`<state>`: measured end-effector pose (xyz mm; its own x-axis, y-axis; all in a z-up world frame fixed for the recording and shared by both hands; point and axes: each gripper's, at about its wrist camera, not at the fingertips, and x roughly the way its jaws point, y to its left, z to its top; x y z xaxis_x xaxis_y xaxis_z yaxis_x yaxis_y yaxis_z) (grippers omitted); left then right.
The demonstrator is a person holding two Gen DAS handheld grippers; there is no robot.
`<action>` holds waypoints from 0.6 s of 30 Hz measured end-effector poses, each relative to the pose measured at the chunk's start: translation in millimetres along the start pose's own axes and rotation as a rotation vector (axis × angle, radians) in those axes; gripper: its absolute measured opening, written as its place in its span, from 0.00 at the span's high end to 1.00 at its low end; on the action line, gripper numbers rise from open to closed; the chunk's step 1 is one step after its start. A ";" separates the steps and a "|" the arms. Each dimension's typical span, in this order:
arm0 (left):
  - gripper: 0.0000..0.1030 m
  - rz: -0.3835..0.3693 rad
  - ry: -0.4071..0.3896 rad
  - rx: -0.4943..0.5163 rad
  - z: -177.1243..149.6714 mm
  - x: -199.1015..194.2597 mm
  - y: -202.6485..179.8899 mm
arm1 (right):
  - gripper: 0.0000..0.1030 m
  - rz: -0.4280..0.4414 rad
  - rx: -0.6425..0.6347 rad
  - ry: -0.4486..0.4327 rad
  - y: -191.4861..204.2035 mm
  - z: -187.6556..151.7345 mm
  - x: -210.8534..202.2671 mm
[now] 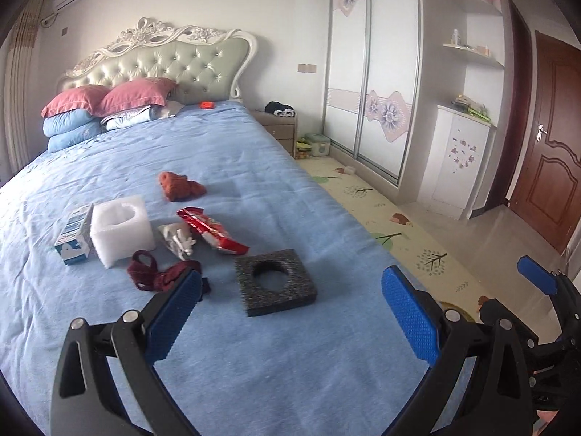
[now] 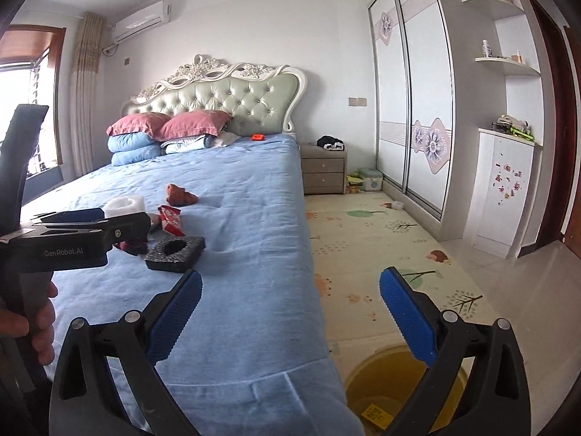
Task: Collect trash
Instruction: 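Move both tools back to the bed toward the black foam square and maroon cloth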
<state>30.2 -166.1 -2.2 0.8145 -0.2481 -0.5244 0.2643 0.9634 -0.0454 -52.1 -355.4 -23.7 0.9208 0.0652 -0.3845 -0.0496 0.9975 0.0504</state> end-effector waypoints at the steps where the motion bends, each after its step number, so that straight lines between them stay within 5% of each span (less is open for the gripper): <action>1: 0.04 0.001 -0.002 -0.012 -0.6 -1.4 9.5 | 0.08 0.002 -0.001 0.006 8.2 1.2 2.1; 18: 0.04 0.108 -0.009 -0.139 -4.5 -1.0 135.2 | 0.08 0.074 -0.091 0.094 115.9 27.4 59.7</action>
<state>62.8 -35.2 -11.6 0.8391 -0.1424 -0.5251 0.1015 0.9892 -0.1062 7.7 -236.7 -15.6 0.8730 0.1371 -0.4680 -0.1550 0.9879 0.0002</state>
